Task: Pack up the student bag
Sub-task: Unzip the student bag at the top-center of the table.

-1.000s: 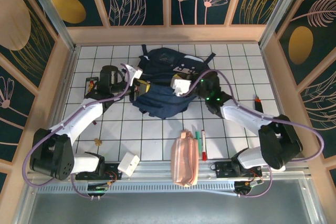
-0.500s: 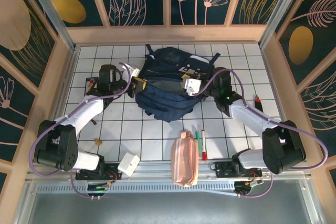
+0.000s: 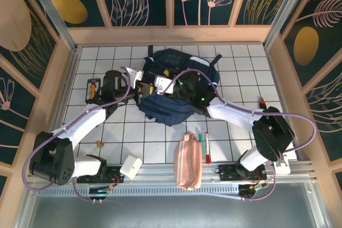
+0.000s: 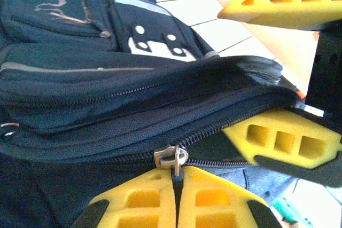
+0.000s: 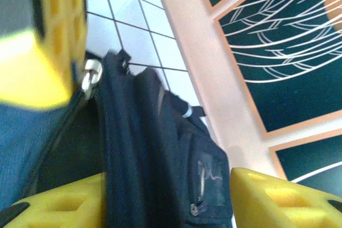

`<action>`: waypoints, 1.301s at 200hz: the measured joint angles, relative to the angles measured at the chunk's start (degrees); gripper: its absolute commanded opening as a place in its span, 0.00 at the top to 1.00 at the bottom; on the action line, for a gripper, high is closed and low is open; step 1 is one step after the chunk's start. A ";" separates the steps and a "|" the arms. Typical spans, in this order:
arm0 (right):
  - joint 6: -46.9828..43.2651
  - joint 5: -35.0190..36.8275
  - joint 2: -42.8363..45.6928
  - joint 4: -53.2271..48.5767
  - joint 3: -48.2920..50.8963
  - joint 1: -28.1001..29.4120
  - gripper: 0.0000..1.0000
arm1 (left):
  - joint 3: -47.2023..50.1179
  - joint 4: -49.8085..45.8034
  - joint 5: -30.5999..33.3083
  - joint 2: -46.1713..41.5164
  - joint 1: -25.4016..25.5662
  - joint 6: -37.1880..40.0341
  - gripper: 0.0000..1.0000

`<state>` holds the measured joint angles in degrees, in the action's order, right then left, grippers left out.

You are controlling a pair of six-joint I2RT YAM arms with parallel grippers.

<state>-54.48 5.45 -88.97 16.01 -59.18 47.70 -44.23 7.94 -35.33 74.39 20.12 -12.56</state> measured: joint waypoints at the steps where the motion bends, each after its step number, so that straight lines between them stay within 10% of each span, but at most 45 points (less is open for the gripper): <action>1: 0.07 0.24 -0.04 -0.09 -0.13 0.09 0.59 | 0.00 0.07 -0.07 -0.04 0.07 -0.11 1.00; 16: 0.92 3.78 -1.49 -1.64 -2.32 1.42 0.83 | 0.00 1.27 -0.57 -0.35 0.55 -1.53 1.00; 47: -0.57 6.29 -3.45 -3.17 -2.93 2.14 1.00 | 0.11 2.03 0.35 -0.52 0.57 -3.04 1.00; 85: -0.81 2.60 -2.95 -6.01 -4.33 0.55 1.00 | 0.07 1.86 1.49 -0.74 0.63 -2.97 1.00; 165: -16.94 -31.30 7.87 -16.79 -4.31 -17.53 1.00 | -8.94 -3.02 -1.53 -0.61 -4.02 4.26 1.00; 260: -19.10 -40.17 11.98 -17.62 0.11 -19.98 1.00 | -5.95 6.05 1.44 16.06 -6.27 16.48 1.00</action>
<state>-73.58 -34.72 -76.99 -1.61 -59.07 27.73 -50.17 14.00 -33.89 90.45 13.85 3.92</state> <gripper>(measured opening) 0.077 0.048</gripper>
